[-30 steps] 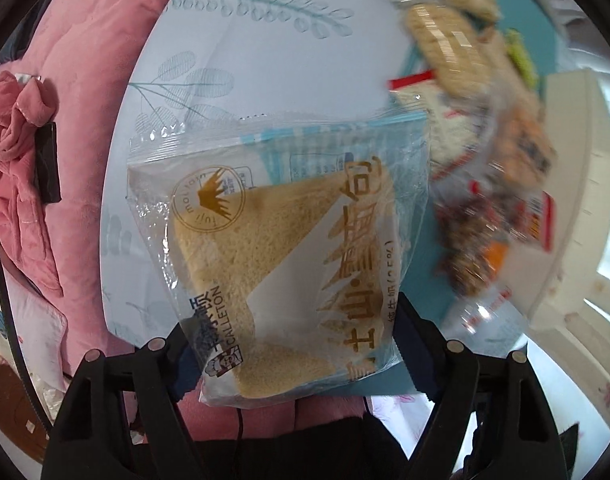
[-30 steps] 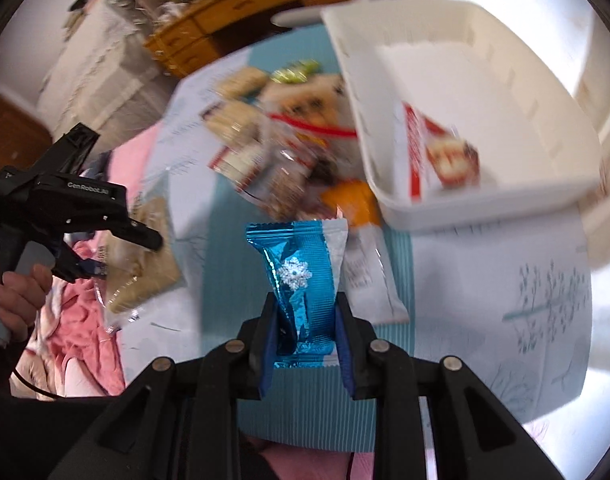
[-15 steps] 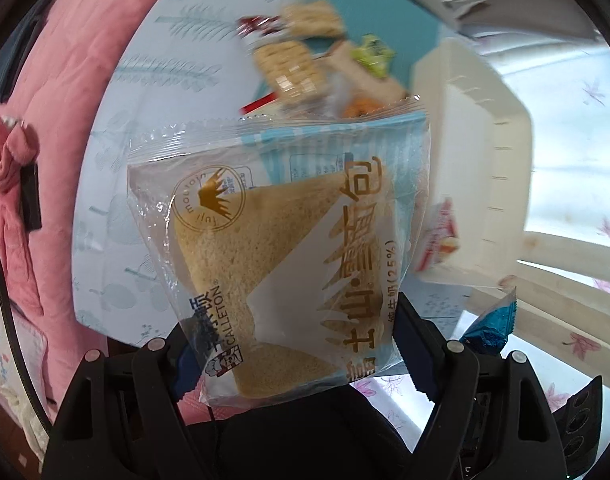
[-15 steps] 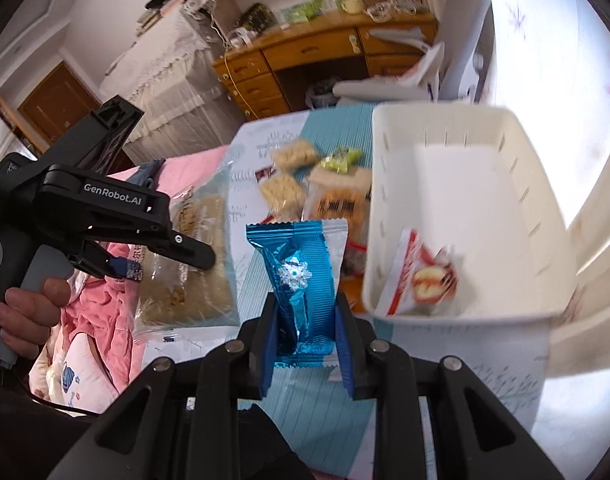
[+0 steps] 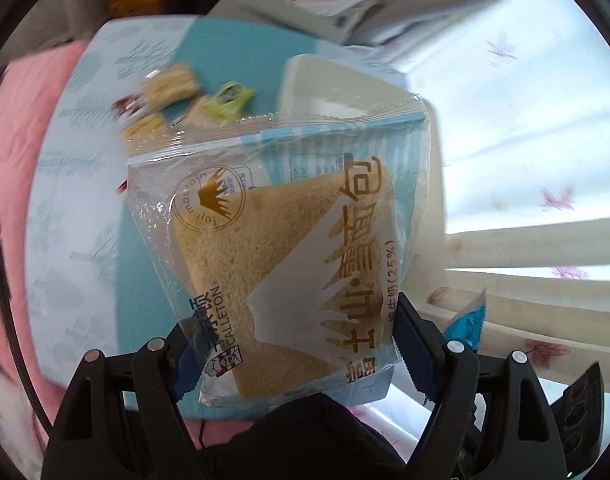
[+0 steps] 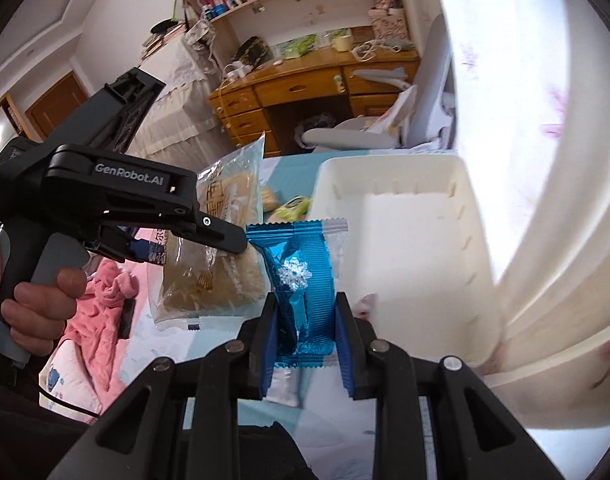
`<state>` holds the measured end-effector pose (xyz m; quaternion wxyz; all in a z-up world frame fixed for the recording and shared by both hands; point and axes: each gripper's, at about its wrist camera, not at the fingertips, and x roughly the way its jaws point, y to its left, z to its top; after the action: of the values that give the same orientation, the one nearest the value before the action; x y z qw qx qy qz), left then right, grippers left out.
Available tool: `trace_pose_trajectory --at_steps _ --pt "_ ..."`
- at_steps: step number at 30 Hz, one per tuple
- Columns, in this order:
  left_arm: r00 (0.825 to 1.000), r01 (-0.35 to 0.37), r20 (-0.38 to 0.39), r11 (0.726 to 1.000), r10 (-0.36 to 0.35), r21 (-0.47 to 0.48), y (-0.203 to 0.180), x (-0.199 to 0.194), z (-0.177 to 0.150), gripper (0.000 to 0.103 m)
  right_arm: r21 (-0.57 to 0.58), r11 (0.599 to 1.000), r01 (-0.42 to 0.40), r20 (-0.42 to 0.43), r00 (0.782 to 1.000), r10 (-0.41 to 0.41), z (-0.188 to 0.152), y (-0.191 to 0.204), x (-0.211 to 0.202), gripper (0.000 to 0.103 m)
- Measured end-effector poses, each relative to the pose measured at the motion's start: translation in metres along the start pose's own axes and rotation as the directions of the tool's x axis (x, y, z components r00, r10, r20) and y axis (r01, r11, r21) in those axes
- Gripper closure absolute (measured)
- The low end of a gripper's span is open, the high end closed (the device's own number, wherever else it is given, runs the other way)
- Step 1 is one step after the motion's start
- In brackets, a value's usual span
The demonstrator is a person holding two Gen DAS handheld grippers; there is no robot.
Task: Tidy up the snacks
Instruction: 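Lower the bread bag into the tray with the left tool while the right tool drops the candy in, then grasp the clear bag of brown nuts with the left tool while the right tool grasps the white bar packet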
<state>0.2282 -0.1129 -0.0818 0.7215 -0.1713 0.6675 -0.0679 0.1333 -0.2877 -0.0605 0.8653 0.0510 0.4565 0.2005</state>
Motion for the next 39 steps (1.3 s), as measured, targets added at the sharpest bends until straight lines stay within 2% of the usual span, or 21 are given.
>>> trace_pose_trajectory --at_steps 3,11,14,16,18,20,23,27,31,35,39 --pt "0.999 0.017 0.031 0.998 -0.019 0.056 -0.023 0.007 0.005 0.022 0.013 0.999 0.031 -0.006 1.0 -0.031 0.001 -0.018 -0.002 0.077" --pt "0.998 0.022 0.051 0.992 -0.029 0.12 -0.061 0.026 0.015 0.022 0.088 0.994 0.071 -0.032 0.997 -0.069 -0.002 -0.062 -0.002 0.077" --pt "0.998 0.023 0.049 0.991 -0.029 0.129 -0.07 0.032 0.018 0.019 0.117 0.989 0.087 -0.049 0.995 -0.082 -0.004 -0.074 -0.001 0.076" --pt "0.998 0.032 0.051 0.992 -0.039 0.123 -0.073 0.034 0.021 0.011 0.135 0.986 0.1 -0.06 0.994 -0.093 -0.004 -0.08 0.001 0.075" --pt "0.998 0.029 0.059 0.992 -0.036 0.123 -0.075 0.034 0.023 0.008 0.142 0.984 0.11 -0.08 0.992 -0.1 -0.006 -0.082 0.002 0.066" --pt "0.997 0.022 0.066 0.991 -0.031 0.132 -0.078 0.033 0.022 0.007 0.156 0.981 0.115 -0.089 0.991 -0.102 -0.007 -0.086 0.003 0.049" --pt "0.998 0.023 0.061 0.99 -0.031 0.138 -0.078 0.032 0.021 0.005 0.177 0.978 0.111 -0.094 0.991 -0.096 -0.009 -0.087 0.004 0.036" --pt "0.997 0.052 0.041 0.988 -0.059 0.146 -0.074 0.03 0.015 0.005 0.2 0.974 0.105 -0.099 0.991 -0.087 -0.013 -0.083 0.003 0.035" --pt "0.995 0.083 0.038 0.984 -0.09 0.158 -0.068 0.024 0.007 0.005 0.219 0.97 0.103 -0.097 0.992 -0.084 -0.017 -0.076 0.003 0.028" --pt "0.996 0.07 0.042 0.982 -0.078 0.174 -0.055 0.012 -0.002 0.005 0.244 0.964 0.107 -0.094 0.992 -0.086 -0.02 -0.065 0.004 0.021" --pt "0.995 0.078 0.044 0.981 -0.087 0.176 -0.033 -0.003 -0.008 0.005 0.288 0.951 0.113 -0.09 0.992 -0.09 -0.023 -0.05 0.008 0.019"
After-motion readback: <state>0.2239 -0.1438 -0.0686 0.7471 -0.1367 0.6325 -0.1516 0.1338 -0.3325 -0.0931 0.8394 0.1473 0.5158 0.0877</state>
